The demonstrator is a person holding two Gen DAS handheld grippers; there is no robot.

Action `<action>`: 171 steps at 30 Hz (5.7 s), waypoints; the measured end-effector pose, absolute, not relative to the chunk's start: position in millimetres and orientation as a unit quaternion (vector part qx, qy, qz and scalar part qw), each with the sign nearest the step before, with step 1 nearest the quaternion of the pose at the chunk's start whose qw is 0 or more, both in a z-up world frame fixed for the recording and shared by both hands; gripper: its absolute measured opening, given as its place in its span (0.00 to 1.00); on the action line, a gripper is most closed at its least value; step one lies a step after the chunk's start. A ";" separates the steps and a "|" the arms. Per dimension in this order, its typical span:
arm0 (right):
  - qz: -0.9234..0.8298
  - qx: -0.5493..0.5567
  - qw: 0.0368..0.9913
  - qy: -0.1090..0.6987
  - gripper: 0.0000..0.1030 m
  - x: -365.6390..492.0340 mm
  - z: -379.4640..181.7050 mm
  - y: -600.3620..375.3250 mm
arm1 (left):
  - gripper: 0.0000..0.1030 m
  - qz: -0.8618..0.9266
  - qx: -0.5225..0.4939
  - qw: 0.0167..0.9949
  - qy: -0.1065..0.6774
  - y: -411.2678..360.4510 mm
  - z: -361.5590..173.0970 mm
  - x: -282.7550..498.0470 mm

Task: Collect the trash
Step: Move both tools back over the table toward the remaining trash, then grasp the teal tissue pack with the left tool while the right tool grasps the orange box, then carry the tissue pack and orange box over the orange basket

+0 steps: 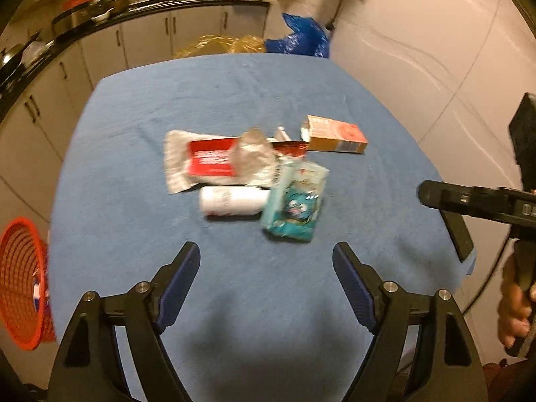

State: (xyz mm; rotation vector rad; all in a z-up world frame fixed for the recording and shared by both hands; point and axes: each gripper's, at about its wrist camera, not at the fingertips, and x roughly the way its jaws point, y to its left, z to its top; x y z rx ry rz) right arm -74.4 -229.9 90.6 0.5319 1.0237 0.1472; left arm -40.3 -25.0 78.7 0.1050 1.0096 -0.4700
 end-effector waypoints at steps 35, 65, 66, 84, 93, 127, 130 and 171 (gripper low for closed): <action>0.120 0.147 0.844 0.503 0.65 112.2 48.4 -293.8 | 0.20 -0.119 0.067 0.856 0.498 -22.9 28.6 -36.9; 0.160 0.056 0.826 0.538 0.48 26.6 32.5 -239.5 | 0.79 -0.128 -0.026 0.846 0.516 -38.6 41.1 -8.9; 0.159 0.067 0.827 0.535 0.48 21.3 35.0 -242.1 | 0.80 -0.123 -0.026 0.845 0.519 -41.5 39.1 -6.8; 0.159 0.125 0.832 0.516 0.48 -60.9 61.4 -233.1 | 0.40 -0.066 0.018 0.850 0.522 -57.7 6.7 4.0; 0.174 0.109 0.827 0.523 0.48 -72.7 58.4 -188.8 | 0.35 -0.079 0.009 0.863 0.499 -22.9 30.7 -31.1; 0.244 0.068 0.833 0.491 0.49 -57.0 91.7 -58.4 | 0.35 -0.020 -0.005 0.898 0.440 109.7 97.3 -71.2; 0.244 0.069 0.833 0.491 0.49 -54.7 92.4 -52.9 | 0.35 -0.018 -0.003 0.899 0.438 113.3 99.3 -70.4; 0.187 0.055 0.848 0.492 0.49 -52.6 109.6 -31.4 | 0.35 -0.016 -0.023 0.904 0.426 148.1 108.5 -81.3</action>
